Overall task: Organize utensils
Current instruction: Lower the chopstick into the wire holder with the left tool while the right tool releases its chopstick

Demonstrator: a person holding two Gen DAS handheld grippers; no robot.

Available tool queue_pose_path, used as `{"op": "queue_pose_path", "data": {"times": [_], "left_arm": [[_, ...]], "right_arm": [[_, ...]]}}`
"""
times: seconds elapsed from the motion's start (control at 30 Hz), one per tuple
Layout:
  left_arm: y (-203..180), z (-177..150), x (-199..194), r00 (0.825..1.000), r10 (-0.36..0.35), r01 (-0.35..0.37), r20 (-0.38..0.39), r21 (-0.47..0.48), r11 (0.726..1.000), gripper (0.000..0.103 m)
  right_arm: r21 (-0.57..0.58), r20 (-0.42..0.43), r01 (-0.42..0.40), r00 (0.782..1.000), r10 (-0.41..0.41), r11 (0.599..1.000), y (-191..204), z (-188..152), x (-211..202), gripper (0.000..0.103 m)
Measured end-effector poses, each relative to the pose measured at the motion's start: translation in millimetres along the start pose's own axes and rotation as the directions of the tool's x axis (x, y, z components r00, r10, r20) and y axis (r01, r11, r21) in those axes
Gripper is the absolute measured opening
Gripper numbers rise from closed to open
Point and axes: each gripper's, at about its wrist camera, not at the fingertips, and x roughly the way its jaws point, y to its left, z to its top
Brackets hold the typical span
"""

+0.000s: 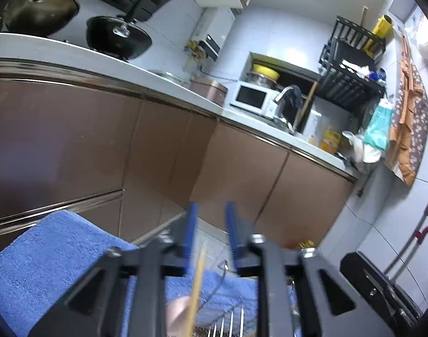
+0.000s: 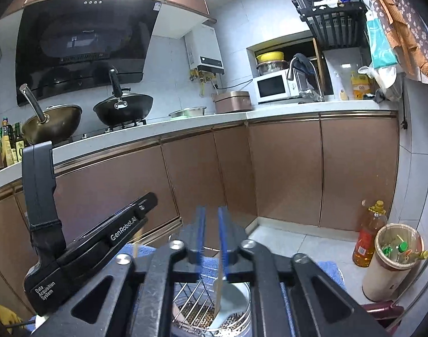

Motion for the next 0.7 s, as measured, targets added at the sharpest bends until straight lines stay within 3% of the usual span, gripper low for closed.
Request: {"op": "queue_pose_path", "data": {"times": [0.07,0.13,0.3,0.57,0.7], "left_arm": [[-1.9,2.0,-5.8,1.0,-0.011,0.012,-0.022,0.01,1.0,0.029],[-4.8,3.9,-14.0,0.999,-0.006,0.008,-0.054,0.028,1.0,0.041],[-16.1,9.6,-37.7,0.99,0.007,0.009,-0.138,0.114,0.993,0.049],[-2.6,32.4,-104.7,0.983,-0.113,0.122,-0.148,0.058,0.991,0.051],[13.5,40.9,-137.1,0.982,-0.105,0.114,-0.155,0.05,0.992,0.054]], "right_arm": [[0.004,-0.004,-0.007,1.0,0.007,1.0,0.0,2.2,-6.1,0.019],[0.004,-0.011,-0.005,1.0,0.005,1.0,1.7,2.6,-12.4,0.026],[0.011,-0.018,0.005,1.0,-0.005,1.0,2.2,5.3,-27.0,0.035],[0.029,-0.026,0.007,1.0,-0.006,1.0,8.7,10.1,-56.3,0.037],[0.039,-0.03,-0.005,1.0,0.006,0.999,12.5,9.3,-79.2,0.037]]}}
